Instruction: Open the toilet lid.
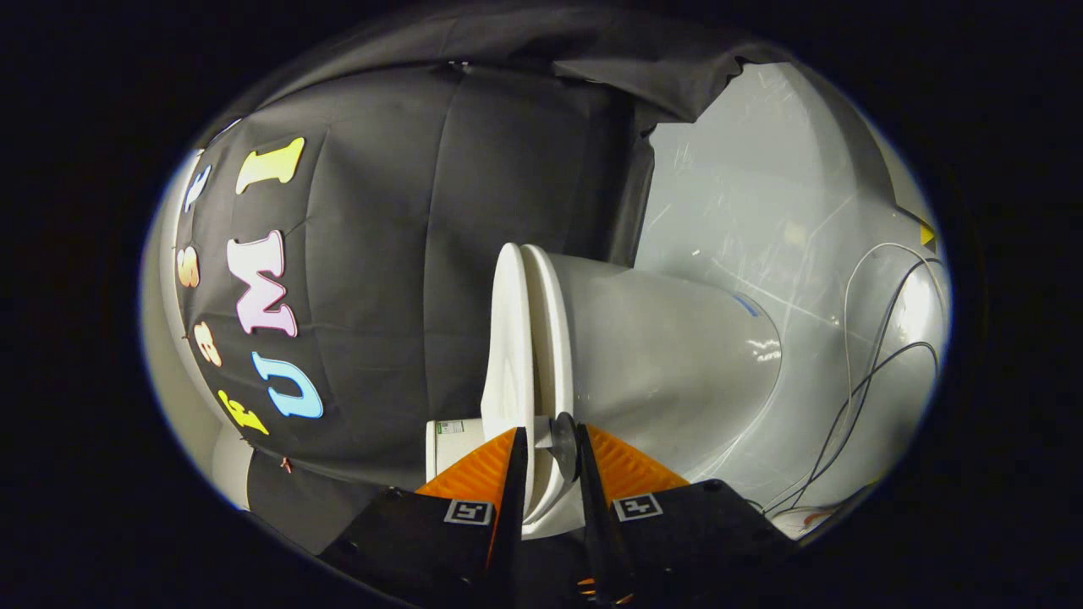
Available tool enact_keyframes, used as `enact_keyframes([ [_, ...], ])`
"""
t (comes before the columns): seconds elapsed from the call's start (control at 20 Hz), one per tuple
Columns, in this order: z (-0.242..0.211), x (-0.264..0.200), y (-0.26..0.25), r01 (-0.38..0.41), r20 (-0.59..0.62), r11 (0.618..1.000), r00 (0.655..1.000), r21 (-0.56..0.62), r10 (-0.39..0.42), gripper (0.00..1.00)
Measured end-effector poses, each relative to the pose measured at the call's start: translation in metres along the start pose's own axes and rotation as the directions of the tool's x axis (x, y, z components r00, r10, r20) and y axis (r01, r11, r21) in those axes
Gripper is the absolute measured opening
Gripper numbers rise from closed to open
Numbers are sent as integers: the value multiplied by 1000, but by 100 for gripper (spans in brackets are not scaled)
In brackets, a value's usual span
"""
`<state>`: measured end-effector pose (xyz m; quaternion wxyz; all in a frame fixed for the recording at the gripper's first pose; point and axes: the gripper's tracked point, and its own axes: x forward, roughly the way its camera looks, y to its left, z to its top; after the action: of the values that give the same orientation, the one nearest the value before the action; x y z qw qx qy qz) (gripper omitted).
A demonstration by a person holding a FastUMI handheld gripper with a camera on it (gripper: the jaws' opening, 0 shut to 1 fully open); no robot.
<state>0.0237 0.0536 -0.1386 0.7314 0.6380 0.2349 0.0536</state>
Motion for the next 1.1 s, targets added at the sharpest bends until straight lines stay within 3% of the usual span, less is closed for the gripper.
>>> enact_keyframes([
  [0.1, -1, -1, 1, -7, -7, 1000, 1000, 16, 7, 37],
  [0.15, 5, -8, -11, 46, -3, 999, 999, -10, -46, 37],
  [0.2, -4, 18, -18, 45, 9, 999, 999, 1, -45, 28],
  [0.3, 1, 2, -13, 31, 7, 999, 999, 33, -31, 9],
  [1.1, -4, 8, -10, 37, -19, 999, 999, -11, -37, 5],
])
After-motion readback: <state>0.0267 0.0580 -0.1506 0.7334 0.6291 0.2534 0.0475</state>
